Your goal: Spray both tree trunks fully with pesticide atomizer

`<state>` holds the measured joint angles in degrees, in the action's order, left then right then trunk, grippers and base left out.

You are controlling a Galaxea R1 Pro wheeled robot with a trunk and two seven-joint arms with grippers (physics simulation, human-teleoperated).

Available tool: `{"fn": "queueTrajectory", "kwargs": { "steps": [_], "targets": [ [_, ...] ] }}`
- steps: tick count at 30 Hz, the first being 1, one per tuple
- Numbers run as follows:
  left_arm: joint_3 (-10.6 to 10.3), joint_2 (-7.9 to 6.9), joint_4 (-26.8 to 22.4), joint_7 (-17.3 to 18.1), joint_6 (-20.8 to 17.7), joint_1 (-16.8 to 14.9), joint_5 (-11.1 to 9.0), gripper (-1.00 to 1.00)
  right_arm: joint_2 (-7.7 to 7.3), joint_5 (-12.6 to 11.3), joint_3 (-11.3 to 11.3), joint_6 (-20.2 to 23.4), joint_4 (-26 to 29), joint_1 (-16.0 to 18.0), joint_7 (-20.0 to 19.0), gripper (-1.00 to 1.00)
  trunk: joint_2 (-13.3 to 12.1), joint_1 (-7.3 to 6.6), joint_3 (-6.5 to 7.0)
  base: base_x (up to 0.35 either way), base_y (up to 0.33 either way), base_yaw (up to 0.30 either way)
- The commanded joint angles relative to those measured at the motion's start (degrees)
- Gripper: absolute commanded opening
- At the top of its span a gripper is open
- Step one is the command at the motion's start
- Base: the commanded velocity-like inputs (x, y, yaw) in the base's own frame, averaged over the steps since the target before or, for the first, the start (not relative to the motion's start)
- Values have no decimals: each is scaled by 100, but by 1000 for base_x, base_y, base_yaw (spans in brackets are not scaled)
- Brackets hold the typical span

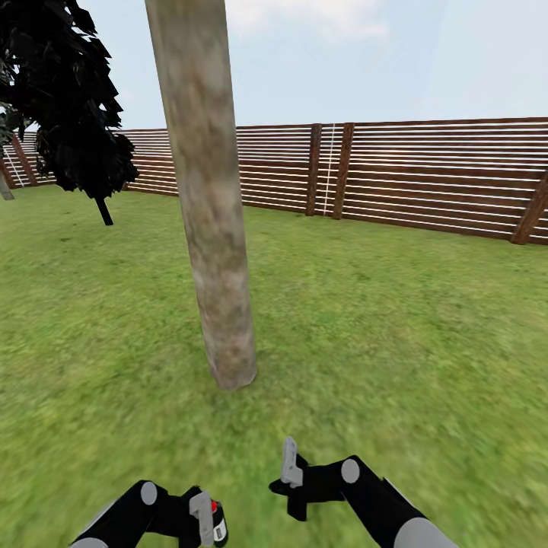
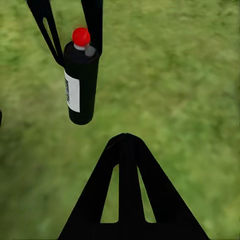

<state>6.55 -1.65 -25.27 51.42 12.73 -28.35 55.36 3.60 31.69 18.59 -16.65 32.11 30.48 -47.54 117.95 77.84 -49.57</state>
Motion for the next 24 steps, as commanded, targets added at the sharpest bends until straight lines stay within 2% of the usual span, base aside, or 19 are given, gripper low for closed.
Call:
{"fn": "queueTrajectory", "kwargs": {
  "steps": [1, 13, 16, 24],
  "targets": [
    [48, 46, -10, 25, 37, -3, 61, -100, 10, 51, -5, -31, 6, 2, -1, -100, 2, -1, -5, 0, 0, 0],
    [56, 398, -204, 17, 21, -4, 64, -100, 37, 41, 4, -31, 75, 2, -10, -100, 2, -1, -5, 0, 0, 0],
    [57, 501, -204, 9, 21, -4, 66, -100, 126, 42, 4, -31, 72, 2, -10, -100, 2, -1, -5, 0, 0, 0],
    [57, 595, -207, 2, 19, -4, 47, -100, 167, 47, 4, -31, 69, 2, -10, -100, 2, -1, -5, 0, 0, 0]
  ]
}}
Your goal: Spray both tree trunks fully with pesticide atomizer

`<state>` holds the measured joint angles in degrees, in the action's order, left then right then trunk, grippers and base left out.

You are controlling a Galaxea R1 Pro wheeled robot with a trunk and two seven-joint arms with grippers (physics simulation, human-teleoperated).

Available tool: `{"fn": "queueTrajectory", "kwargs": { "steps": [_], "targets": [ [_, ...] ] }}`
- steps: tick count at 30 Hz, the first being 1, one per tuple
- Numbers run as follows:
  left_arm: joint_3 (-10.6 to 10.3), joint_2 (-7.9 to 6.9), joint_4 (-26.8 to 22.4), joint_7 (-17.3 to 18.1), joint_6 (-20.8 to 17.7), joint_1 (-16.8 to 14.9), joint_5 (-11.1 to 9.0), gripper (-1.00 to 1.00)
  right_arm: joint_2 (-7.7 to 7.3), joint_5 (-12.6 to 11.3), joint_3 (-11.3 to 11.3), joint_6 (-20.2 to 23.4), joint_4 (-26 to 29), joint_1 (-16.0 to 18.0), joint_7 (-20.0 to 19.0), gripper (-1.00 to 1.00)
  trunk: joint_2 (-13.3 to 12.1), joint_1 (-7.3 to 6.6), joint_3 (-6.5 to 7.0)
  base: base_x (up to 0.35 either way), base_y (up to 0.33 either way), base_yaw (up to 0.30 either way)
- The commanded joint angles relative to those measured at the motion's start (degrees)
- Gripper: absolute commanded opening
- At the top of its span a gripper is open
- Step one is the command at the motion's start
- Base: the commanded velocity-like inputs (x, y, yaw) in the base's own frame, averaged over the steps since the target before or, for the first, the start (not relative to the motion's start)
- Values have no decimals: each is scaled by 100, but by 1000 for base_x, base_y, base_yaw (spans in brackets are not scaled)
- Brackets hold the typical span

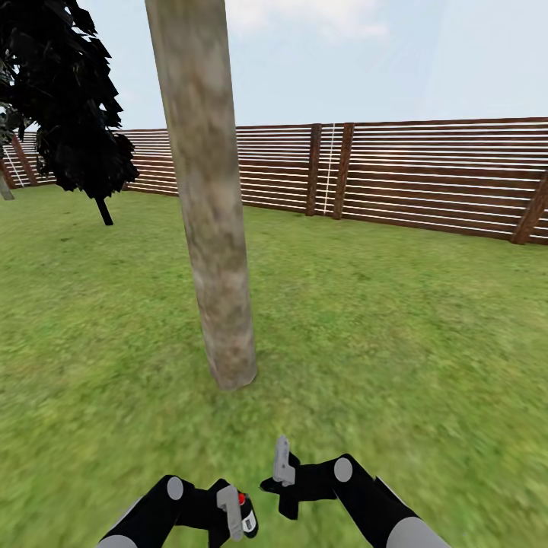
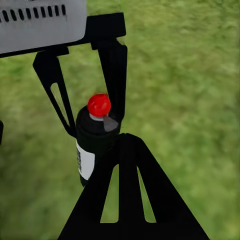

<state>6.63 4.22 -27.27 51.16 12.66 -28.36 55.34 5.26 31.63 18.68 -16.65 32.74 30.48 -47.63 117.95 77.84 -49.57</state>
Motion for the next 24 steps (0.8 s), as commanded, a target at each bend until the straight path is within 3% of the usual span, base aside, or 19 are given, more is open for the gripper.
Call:
{"fn": "queueTrajectory", "kwargs": {
  "steps": [1, 6, 24],
  "targets": [
    [49, 32, -6, 31, 26, -3, 48, -100, 1, 53, -4, -32, 5, 2, -1, -100, 2, -1, -5, 0, 0, 0],
    [49, 138, -14, 65, 34, -9, 3, -100, 1, 54, -4, -32, 4, 2, -1, -100, 2, -1, -5, 0, 0, 0],
    [58, 254, -15, 87, 66, -12, -127, -100, -8, 62, -4, -32, -5, 2, 0, -100, 2, -1, -5, 0, 0, 0]
  ]
}}
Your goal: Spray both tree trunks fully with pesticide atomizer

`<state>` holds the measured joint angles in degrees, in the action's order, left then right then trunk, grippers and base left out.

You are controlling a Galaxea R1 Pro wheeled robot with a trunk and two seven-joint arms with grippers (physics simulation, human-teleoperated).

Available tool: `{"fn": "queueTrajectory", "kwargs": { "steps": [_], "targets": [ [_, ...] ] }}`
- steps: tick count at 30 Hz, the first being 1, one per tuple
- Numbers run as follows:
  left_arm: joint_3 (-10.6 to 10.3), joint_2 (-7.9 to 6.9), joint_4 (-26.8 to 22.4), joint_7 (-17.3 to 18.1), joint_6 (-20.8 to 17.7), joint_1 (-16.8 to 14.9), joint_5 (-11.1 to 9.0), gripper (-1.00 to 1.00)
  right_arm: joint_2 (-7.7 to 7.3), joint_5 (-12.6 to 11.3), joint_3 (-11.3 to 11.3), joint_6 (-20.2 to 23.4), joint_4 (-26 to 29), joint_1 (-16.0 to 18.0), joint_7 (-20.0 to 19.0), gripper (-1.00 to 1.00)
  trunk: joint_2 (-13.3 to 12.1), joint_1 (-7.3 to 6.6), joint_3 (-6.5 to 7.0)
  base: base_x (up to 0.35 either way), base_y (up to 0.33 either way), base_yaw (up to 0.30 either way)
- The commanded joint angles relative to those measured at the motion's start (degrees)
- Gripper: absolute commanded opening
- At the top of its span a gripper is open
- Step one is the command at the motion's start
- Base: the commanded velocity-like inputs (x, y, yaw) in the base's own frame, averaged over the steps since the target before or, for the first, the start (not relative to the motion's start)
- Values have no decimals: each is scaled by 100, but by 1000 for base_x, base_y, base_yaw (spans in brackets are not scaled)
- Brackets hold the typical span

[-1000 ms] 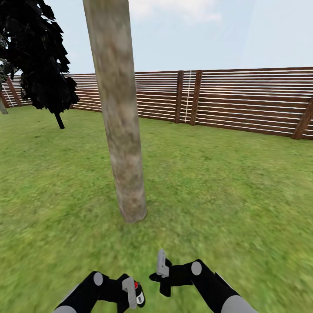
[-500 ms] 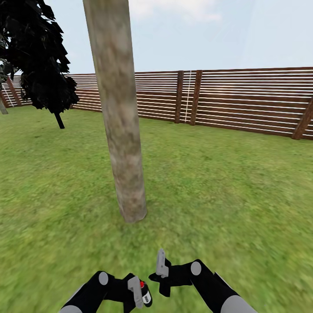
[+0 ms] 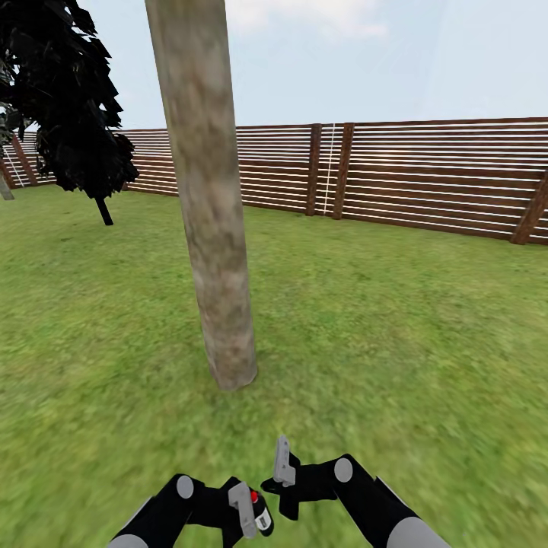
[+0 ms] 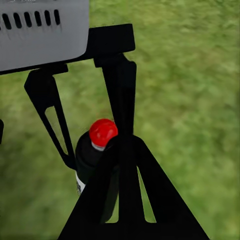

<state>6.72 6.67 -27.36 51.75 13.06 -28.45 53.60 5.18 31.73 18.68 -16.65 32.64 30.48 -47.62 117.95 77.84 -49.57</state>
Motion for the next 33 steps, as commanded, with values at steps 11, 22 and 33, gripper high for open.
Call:
{"fn": "queueTrajectory", "kwargs": {
  "steps": [11, 22, 33],
  "targets": [
    [58, 9, 3, 37, 38, -90, -88, -100, 1, 53, -5, -32, 6, 2, -1, -100, 2, -1, -5, 0, 0, 0],
    [55, 3, -6, 362, 30, -99, -175, -100, -4, 62, -5, -32, 6, 2, 4, -100, 2, -1, -5, 0, 0, 0],
    [58, 0, -6, 376, 48, -135, -280, -100, -8, 62, -5, -32, 5, 2, 7, -100, 2, -1, -5, 0, 0, 0]
  ]
}}
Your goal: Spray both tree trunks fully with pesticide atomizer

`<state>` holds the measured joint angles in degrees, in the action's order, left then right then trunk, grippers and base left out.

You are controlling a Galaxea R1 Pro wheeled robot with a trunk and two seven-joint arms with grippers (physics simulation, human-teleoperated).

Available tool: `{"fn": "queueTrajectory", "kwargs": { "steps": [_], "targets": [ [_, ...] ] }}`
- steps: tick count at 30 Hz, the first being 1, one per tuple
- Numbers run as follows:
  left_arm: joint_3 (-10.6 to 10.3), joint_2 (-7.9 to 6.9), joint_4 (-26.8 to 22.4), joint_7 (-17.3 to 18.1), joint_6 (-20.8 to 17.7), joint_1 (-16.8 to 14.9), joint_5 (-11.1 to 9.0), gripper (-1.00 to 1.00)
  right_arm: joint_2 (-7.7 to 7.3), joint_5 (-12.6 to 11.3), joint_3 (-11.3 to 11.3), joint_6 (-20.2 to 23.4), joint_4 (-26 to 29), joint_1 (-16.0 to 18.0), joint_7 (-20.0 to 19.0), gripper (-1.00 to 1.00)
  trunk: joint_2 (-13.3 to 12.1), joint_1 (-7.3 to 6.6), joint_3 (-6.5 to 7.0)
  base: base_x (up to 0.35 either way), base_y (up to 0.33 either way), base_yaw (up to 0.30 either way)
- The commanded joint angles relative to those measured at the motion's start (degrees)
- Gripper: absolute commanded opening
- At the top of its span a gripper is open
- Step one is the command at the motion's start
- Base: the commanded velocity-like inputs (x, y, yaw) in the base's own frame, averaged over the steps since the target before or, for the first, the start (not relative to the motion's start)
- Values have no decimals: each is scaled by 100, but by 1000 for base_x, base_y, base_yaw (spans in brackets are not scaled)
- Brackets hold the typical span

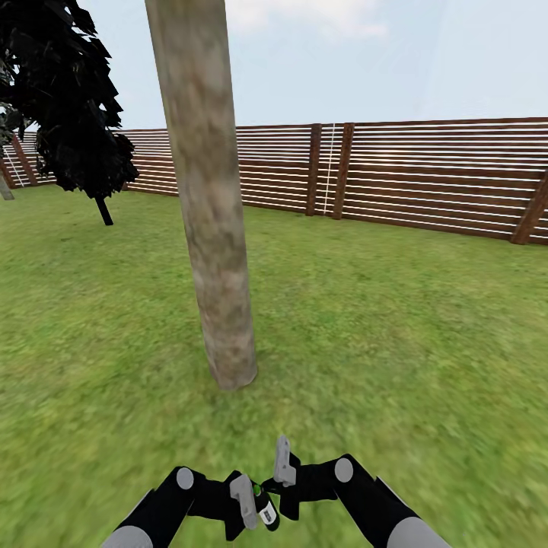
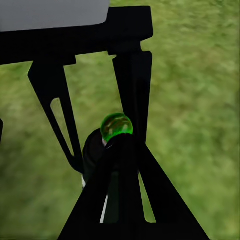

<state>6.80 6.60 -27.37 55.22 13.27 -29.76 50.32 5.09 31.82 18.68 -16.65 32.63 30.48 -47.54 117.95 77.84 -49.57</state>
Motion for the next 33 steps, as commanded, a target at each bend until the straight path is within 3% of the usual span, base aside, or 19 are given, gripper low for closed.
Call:
{"fn": "queueTrajectory", "kwargs": {
  "steps": [1, 5, 8, 9, 10, 14, 18, 19, 23, 25, 27, 28, 30, 32, 33],
  "targets": [
    [49, 8, -6, 31, 29, -3, 48, -100, 1, 53, -4, -32, 6, 2, -2, -100, 2, -1, -5, 0, 0, 0],
    [61, -19, 1, 33, 28, 0, 48, -100, 0, 53, -4, -32, 5, 2, -3, -100, 2, -1, -5, 0, 0, 0],
    [71, -124, 11, 24, 56, 19, 97, -100, 0, 53, -4, -32, 1, 2, -1, -100, 2, -1, -5, 0, 0, 0],
    [70, -538, 4, 16, 66, 31, 117, -100, 0, 53, -4, -32, 5, 2, -1, -100, 2, -1, -5, 0, 0, 0],
    [74, -693, 3, 16, 72, 35, 122, -100, 0, 78, -4, -32, 6, 2, -1, -100, 2, -1, -5, 0, 0, 0],
    [76, -1116, 3, 15, 86, 50, 110, -100, 0, 293, -4, -32, 6, 2, -1, -100, 2, -1, -5, 0, 0, 0],
    [76, -1517, 3, 3, 88, 76, 96, -100, 0, 339, -12, -32, -6, 2, -1, -100, 2, -1, -5, 0, 0, 0],
    [74, -1644, 3, -7, 88, 81, 104, -100, -7, 336, -18, -35, -14, 2, 1, 100, 2, -1, -5, 0, 0, 0],
    [135, -1908, 16, -186, 52, 85, 83, -100, -62, 339, -32, -45, -63, 0, 98, 100, 2, -1, -5, 0, 0, 0],
    [418, -1945, 79, -699, 27, 85, 58, -100, -209, 310, -45, -54, -337, -10, 662, 100, 2, -1, -5, 0, 0, 0],
    [983, -1910, 206, -1392, 20, 85, 31, -100, -320, 188, -151, -63, -1263, -20, 1811, 100, 2, -1, -5, 0, 0, 0],
    [1288, -1877, 386, -1658, 8, 85, 4, -100, -335, 0, -293, -80, -1845, -22, 2471, 100, 2, -1, -5, 0, 0, 0],
    [1781, -1735, 773, -2210, -16, 85, -129, -100, -356, -593, -546, -266, -2717, -24, 3731, 100, 2, -1, -5, 0, 0, 0],
    [2012, -1504, 899, -2848, -141, 85, -294, -100, -405, -1279, -617, -535, -2949, -41, 4583, 100, 2, -1, -5, 0, 0, 0],
    [2090, -1343, 921, -3162, -413, 85, -391, -100, -501, -1663, -627, -658, -2991, -70, 4969, 100, 2, -1, -5, 0, 0, 0]
  ]
}}
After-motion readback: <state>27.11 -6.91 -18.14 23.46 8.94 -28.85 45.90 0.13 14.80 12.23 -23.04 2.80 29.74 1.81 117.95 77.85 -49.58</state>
